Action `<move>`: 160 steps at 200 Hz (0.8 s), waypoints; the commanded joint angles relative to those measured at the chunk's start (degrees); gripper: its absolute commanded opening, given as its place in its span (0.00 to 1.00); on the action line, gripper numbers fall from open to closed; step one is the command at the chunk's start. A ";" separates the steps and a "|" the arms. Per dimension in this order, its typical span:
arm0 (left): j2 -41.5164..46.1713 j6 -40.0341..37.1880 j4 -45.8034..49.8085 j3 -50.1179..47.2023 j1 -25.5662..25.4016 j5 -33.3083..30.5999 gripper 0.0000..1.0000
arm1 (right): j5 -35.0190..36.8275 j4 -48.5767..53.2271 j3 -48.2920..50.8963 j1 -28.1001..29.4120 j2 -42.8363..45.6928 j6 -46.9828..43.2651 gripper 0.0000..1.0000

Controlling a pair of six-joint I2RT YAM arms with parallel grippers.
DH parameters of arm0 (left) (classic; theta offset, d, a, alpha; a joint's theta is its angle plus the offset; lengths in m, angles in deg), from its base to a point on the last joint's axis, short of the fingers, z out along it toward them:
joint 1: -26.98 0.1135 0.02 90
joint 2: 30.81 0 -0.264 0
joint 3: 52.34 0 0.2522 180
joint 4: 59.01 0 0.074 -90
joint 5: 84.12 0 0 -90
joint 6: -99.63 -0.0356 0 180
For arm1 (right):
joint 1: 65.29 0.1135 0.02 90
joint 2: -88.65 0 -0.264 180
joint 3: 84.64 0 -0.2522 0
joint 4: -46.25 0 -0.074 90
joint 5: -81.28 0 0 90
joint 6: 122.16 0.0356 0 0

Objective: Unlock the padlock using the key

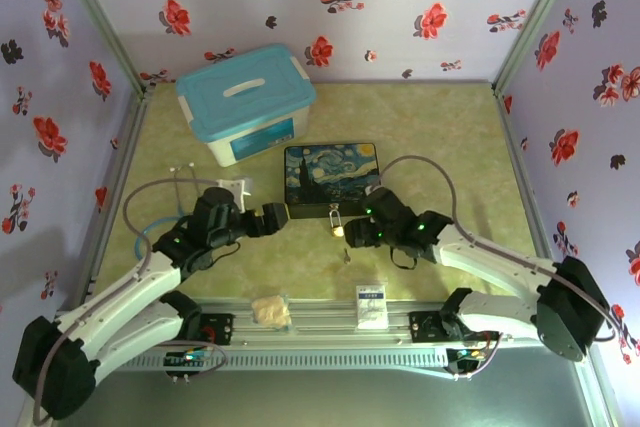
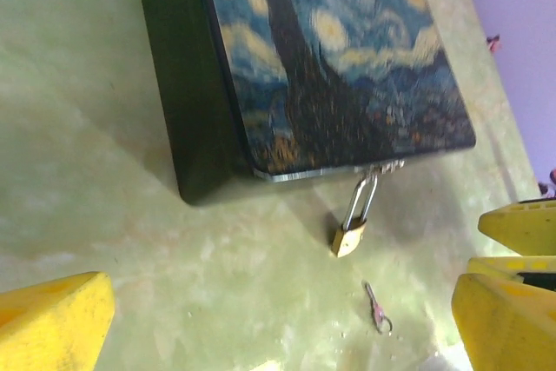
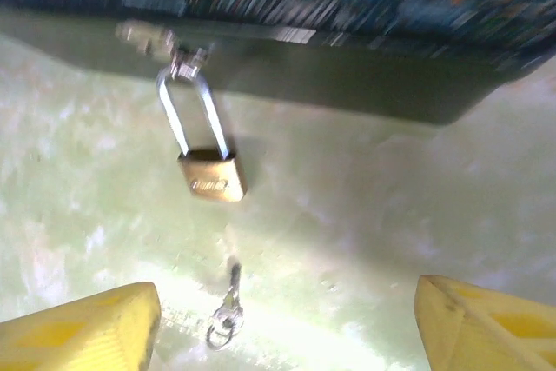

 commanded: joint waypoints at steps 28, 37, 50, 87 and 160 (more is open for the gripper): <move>-1.41 3.83 -2.92 -1.34 -3.43 -4.19 1.00 | 1.19 -4.14 1.11 8.54 -8.25 9.70 0.70; -1.61 3.36 -3.07 -1.33 -3.87 -4.22 1.00 | 1.13 -3.61 0.36 9.08 -9.90 10.34 0.68; -1.76 2.61 -3.07 -1.17 -4.18 -4.64 1.00 | 1.82 -2.67 -0.44 9.80 -12.15 11.15 0.61; -2.29 2.29 -3.52 -1.20 -4.20 -5.36 1.00 | 3.06 -1.22 -0.88 11.84 -14.48 13.17 0.60; -4.85 2.47 -6.49 -1.52 -4.71 -5.77 1.00 | 3.61 -2.12 -0.86 14.19 -17.94 13.63 0.42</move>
